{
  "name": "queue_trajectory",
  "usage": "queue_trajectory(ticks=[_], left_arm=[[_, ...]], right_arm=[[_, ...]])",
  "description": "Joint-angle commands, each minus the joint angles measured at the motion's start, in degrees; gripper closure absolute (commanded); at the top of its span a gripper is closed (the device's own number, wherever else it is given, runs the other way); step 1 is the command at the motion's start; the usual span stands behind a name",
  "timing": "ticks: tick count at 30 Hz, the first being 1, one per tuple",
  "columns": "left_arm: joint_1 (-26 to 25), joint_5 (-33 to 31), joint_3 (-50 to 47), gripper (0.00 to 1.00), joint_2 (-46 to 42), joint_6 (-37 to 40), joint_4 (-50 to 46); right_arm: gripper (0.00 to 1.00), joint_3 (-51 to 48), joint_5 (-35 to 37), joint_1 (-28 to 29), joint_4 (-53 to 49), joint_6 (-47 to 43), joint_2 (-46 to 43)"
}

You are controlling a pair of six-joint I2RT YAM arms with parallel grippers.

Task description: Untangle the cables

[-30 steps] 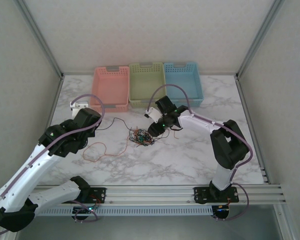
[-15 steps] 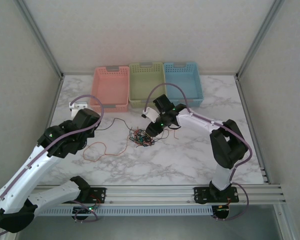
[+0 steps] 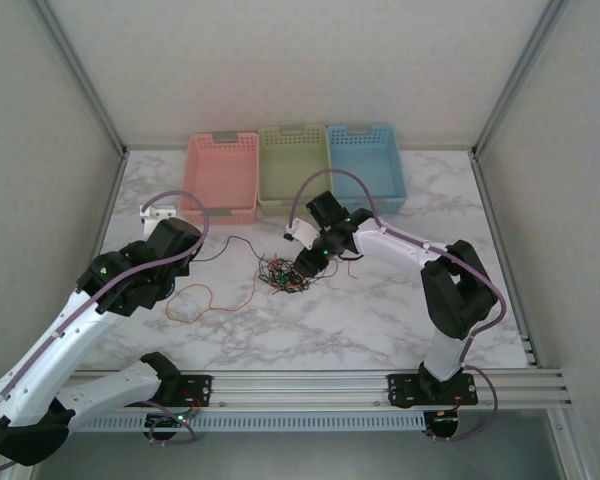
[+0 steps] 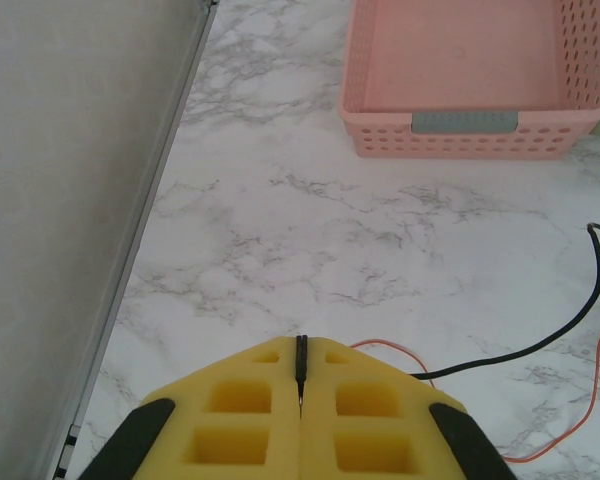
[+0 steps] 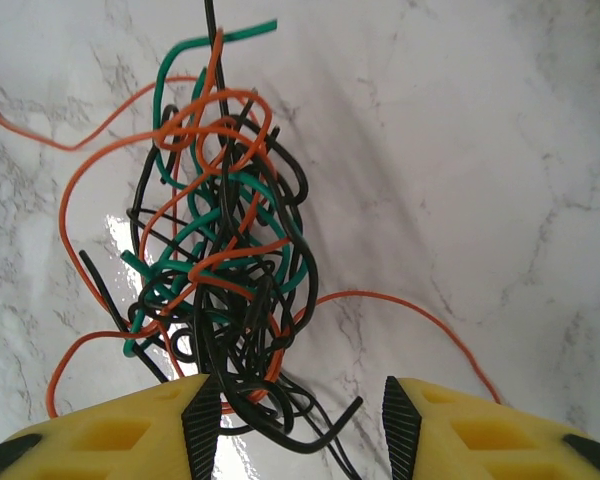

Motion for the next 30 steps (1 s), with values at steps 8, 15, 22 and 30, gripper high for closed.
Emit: queue_trajectory(ticks=[8, 15, 22, 30], left_arm=[[0.66, 0.26, -0.71, 1.00, -0.76, -0.80, -0.36], [0.73, 0.59, -1.03, 1.00, -0.55, -0.80, 0.09], [0.75, 0.50, -1.25, 1.00, -0.75, -0.81, 0.14], [0.75, 0.43, -1.38, 1.00, -1.03, -0.95, -0.57]], right_arm=[[0.57, 0.27, -0.42, 1.06, -0.59, -1.50, 3.08], [0.78, 0.35, -1.99, 1.07, -0.77, -1.31, 2.23], [0.96, -0.81, -1.66, 1.11, 0.40, -0.97, 0.06], [1.00, -3.10, 0.66, 0.91, 4.18, 2.41, -4.33]])
